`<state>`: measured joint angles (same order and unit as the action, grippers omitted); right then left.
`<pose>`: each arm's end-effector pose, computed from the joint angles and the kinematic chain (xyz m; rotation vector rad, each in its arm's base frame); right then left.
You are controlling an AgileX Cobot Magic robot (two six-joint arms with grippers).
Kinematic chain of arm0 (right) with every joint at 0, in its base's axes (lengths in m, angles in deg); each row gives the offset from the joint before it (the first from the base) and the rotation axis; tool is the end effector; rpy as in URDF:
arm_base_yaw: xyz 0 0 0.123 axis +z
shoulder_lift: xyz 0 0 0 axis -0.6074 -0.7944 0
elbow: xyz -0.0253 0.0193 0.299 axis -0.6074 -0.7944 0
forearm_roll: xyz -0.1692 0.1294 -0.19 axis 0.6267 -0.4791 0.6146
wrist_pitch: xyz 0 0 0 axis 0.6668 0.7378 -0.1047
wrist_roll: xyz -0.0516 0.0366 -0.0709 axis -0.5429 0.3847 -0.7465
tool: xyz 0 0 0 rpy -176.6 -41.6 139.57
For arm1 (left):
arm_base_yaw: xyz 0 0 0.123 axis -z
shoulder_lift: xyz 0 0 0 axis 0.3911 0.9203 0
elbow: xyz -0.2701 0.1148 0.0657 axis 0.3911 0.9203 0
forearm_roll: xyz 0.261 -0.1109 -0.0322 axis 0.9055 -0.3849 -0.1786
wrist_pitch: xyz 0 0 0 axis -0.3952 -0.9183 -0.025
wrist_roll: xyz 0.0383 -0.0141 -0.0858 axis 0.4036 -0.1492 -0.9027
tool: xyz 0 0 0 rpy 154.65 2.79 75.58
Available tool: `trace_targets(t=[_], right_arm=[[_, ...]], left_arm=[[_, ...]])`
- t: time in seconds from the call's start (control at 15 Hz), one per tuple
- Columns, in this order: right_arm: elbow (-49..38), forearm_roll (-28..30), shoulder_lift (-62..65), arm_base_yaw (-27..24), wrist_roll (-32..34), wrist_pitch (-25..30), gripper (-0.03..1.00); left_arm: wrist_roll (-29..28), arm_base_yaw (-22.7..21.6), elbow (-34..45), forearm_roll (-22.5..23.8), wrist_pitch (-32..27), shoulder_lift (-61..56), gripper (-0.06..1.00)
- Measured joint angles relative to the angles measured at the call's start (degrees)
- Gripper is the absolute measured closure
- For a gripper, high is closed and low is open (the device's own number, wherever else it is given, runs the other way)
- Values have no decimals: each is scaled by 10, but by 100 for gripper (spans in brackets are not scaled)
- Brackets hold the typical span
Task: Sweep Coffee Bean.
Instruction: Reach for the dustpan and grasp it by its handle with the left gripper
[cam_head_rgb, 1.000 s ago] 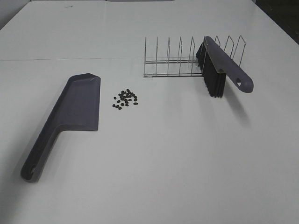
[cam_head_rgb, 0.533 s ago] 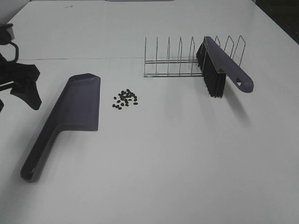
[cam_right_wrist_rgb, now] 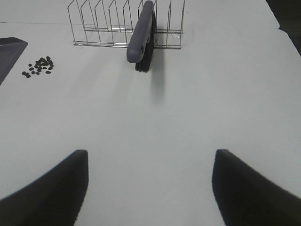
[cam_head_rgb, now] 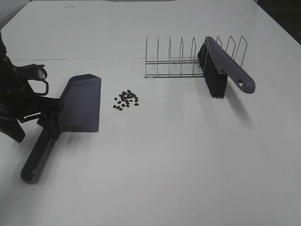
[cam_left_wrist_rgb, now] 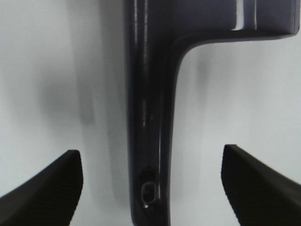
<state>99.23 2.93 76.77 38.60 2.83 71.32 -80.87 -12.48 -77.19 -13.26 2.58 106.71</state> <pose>0.0118 0.0071 0.2923 -0.0682 2.0379 0.0848 0.3675 -0.0839 0.1237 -0.0648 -3.0901 0.2424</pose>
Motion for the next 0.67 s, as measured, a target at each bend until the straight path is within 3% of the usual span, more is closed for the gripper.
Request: trace_targets(t=[0.67], right_arm=[[-1, 0, 0, 0, 0, 0, 32]], left_arm=[[-37, 17, -3, 29, 45, 64, 19]])
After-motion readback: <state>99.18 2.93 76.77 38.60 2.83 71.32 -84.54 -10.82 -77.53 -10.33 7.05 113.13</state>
